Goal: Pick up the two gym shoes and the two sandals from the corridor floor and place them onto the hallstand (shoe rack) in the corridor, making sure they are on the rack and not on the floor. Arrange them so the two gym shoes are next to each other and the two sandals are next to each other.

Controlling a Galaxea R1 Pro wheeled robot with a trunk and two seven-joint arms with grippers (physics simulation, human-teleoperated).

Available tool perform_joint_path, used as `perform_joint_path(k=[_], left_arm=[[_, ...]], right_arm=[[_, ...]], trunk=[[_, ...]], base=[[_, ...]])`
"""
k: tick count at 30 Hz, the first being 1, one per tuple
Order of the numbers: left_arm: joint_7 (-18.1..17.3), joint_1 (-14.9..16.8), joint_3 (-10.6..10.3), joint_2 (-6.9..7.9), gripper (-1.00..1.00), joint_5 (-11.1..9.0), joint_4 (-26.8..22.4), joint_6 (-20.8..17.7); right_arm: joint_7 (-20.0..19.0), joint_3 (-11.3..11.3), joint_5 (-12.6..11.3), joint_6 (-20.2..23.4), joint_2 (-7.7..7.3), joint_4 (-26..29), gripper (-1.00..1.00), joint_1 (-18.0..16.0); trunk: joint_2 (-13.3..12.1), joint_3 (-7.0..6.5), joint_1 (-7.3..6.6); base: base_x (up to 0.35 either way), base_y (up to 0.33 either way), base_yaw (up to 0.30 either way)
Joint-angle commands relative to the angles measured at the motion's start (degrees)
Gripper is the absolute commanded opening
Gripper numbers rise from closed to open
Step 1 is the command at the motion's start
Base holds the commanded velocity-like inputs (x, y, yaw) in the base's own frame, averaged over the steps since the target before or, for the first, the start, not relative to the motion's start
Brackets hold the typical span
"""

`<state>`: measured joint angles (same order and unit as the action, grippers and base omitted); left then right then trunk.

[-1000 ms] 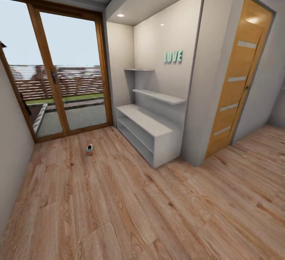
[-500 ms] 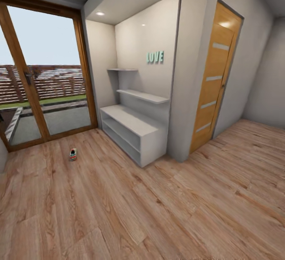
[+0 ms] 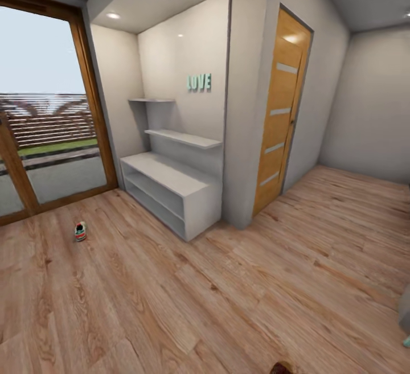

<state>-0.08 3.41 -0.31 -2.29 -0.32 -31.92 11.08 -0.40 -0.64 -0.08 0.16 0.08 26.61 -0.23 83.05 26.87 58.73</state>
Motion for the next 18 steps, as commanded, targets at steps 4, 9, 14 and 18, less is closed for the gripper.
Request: perform_joint_path(k=[4,9,14,18], left_arm=[[0.0,0.0,0.0,0.01,1.0,0.0,0.0,0.2],[0.0,0.0,0.0,0.01,1.0,0.0,0.0,0.2],[0.0,0.0,0.0,0.01,1.0,0.0,0.0,0.2],[0.0,0.0,0.0,0.01,1.0,0.0,0.0,0.2]], right_arm=[[0.0,-0.1,0.0,0.0,0.01,0.0,1.0,0.0],[0.0,-0.1,0.0,0.0,0.01,0.0,1.0,0.0],[0.0,-0.1,0.0,0.0,0.01,0.0,1.0,0.0],[0.0,-0.1,0.0,0.0,0.01,0.0,1.0,0.0]], trunk=[[0.0,0.06,0.0],[0.0,0.06,0.0],[0.0,0.06,0.0],[0.0,0.06,0.0]], base=[[0.0,0.001,-0.264],[0.0,0.0,-0.264],[0.0,0.0,-0.264],[0.0,0.0,-0.265]])
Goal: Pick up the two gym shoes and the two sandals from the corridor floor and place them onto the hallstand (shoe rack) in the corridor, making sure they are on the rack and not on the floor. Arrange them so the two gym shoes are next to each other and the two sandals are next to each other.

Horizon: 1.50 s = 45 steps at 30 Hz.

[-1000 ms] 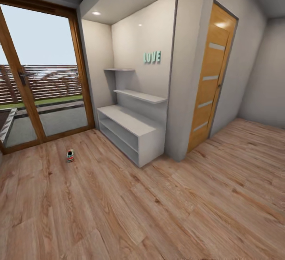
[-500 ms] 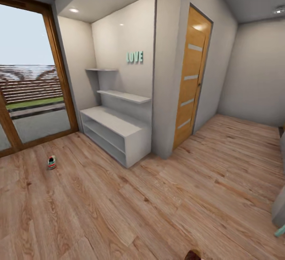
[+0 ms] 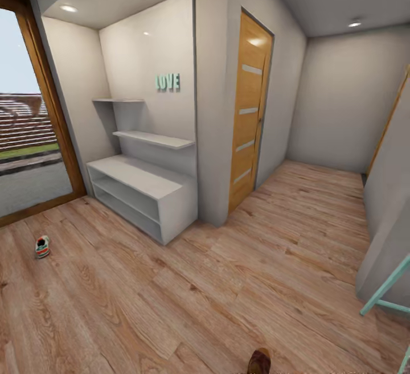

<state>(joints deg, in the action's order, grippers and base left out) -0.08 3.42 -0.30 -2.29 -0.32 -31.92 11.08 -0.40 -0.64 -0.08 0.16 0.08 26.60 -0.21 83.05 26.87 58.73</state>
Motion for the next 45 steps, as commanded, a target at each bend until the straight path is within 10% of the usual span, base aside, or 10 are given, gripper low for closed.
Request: perform_joint_path(k=[1,45], left_arm=[[0.0,0.0,0.0,0.01,1.0,0.0,0.0,0.2],[0.1,0.0,0.2,0.34,1.0,0.1,-0.1,0.2]], right_arm=[[0.0,-0.1,0.0,0.0,0.01,0.0,1.0,0.0],[-0.1,0.0,0.1,0.0,-0.06,0.4,1.0,0.0]], trunk=[[0.0,0.06,0.0],[0.0,0.06,0.0]], base=[[0.0,0.0,-0.265],[0.004,0.012,-0.165]])
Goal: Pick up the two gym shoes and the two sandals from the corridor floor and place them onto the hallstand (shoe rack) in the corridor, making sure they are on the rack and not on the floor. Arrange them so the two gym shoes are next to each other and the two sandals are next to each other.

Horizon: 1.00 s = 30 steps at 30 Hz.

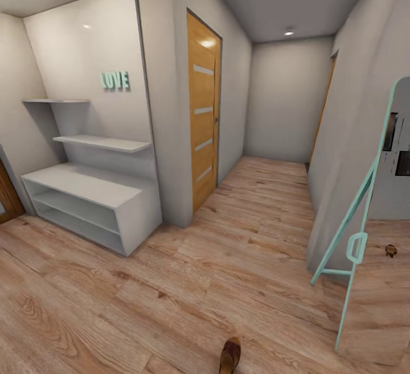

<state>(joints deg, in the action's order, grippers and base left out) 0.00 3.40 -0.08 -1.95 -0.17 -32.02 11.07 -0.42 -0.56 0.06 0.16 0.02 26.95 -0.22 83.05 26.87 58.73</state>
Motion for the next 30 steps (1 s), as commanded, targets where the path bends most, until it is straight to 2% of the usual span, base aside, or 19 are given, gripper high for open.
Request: perform_joint_path(k=[1,13,18,20,25,26,29,30], left_arm=[[0.0,0.0,0.0,0.0,1.0,0.0,0.0,0.2],[0.1,0.3,0.1,0.02,1.0,0.0,-0.2,0.0],[0.2,4.9,0.1,-0.15,1.0,-0.1,-0.3,-0.9],[0.1,8.3,0.1,-0.21,1.0,-0.1,-0.2,-4.0],[0.0,11.6,0.1,-0.24,1.0,-0.1,-0.4,-10.0],[0.0,13.0,0.1,-0.24,1.0,-0.1,-0.4,-11.7],[-0.1,15.2,0.1,-0.25,1.0,-0.1,-0.4,-13.3],[-0.1,17.6,0.1,-0.25,1.0,-0.2,-0.4,-14.5]], right_arm=[[-0.1,-0.1,0.0,0.0,-0.05,0.1,1.0,0.0],[0.1,-0.1,0.0,0.1,0.04,0.4,1.0,0.0],[0.3,-0.1,0.0,1.1,0.06,3.9,1.0,0.0],[0.3,-0.1,0.0,3.5,0.02,5.7,1.0,-0.1],[0.4,-0.1,0.0,9.6,0.0,6.8,1.0,-0.4],[0.4,-0.1,0.0,12.4,-0.01,7.4,1.0,-0.6],[0.4,-0.1,0.0,16.3,0.0,9.6,1.0,-1.9],[0.2,-0.1,0.0,20.8,-0.01,14.2,1.0,-3.5]], trunk=[[0.0,0.06,0.0],[0.0,0.06,0.0],[0.0,0.06,0.0],[0.0,0.06,0.0],[0.0,0.06,0.0],[0.0,0.06,0.0],[0.0,0.06,0.0],[0.0,0.06,0.0]], base=[[0.004,0.006,0.0],[0.001,0.001,0.0],[0.0,0.0,0.0],[0.0,0.0,0.0],[0.0,0.0,0.0],[0.0,0.0,0.0],[0.0,0.0,0.0],[0.0,0.0,0.0]])
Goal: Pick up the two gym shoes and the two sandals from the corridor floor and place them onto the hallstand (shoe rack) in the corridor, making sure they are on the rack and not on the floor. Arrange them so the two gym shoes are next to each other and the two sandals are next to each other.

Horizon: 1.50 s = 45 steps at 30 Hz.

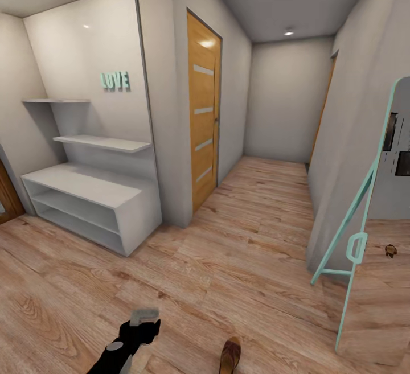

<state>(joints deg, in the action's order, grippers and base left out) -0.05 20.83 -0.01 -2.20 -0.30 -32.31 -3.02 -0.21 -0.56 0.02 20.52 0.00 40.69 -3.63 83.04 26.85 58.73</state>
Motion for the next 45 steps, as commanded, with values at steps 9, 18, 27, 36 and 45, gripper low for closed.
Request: perform_joint_path(k=[9,18,27,36,45], left_arm=[[0.0,1.8,0.0,0.01,1.0,0.0,-1.9,-0.9],[0.0,1.8,-0.1,-0.02,1.0,0.0,-2.7,-0.7],[0.0,1.8,-0.3,-0.09,1.0,0.0,-2.7,-0.6],[0.0,1.8,-0.3,-0.09,1.0,0.0,-2.5,-0.7],[0.0,1.8,-0.3,-0.09,1.0,-0.1,-2.4,-0.7]], right_arm=[[-0.2,0.2,0.0,3.0,0.07,7.9,1.0,-0.9],[-0.2,0.6,0.5,3.1,0.19,8.4,1.0,-0.9],[0.0,0.3,0.5,3.1,0.14,8.4,1.0,-0.9],[0.1,0.2,0.2,3.1,0.12,8.4,1.0,-0.9],[0.1,0.1,0.1,3.1,0.17,8.2,1.0,-0.9]], trunk=[[0.0,0.08,0.0],[0.0,0.08,0.0],[0.0,0.08,0.0],[0.0,0.08,0.0],[0.0,0.08,0.0]], base=[[0.0,0.0,0.0],[0.0,0.0,-0.001],[0.0,0.0,-0.199],[0.0,0.0,-0.294],[0.0,0.0,-0.299]])
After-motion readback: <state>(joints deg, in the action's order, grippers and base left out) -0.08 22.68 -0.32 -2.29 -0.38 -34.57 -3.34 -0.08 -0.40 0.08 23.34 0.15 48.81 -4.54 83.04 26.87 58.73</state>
